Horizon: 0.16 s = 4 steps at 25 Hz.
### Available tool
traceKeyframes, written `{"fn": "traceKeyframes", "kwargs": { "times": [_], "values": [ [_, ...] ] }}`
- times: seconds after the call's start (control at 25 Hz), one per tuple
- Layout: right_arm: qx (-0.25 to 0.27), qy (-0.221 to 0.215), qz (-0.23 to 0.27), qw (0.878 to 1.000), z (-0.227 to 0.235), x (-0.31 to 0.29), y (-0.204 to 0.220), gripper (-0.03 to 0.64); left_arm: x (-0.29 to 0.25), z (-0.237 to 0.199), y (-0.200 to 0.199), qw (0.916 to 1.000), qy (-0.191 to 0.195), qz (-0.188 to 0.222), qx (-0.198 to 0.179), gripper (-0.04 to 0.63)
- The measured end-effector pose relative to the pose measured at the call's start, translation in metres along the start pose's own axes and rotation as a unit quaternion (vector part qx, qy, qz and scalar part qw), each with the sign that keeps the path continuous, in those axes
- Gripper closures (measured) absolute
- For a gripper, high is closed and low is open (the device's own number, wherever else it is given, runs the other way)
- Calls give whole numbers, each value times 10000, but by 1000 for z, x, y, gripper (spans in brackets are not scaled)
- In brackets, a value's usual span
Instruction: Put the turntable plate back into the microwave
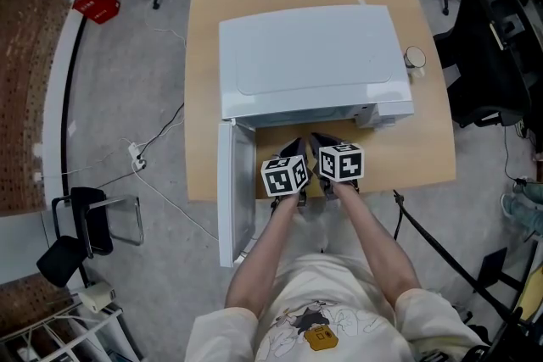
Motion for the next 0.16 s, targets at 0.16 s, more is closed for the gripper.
{"fn": "traceKeyframes", "kwargs": {
  "times": [0.16],
  "values": [
    [-13, 6, -31, 10000, 0, 3, 5, 609, 3, -1, 3, 10000, -12, -13, 39, 597]
  ]
}}
Point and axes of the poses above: the fingertips, and each gripper's own axes: x backward along the fingers, z to its right, y out of its underside, the point moved 9 cm from there along x, backward along the fingers, and after that the axes turned 11 degrees about -y, right-handed, at the moved point
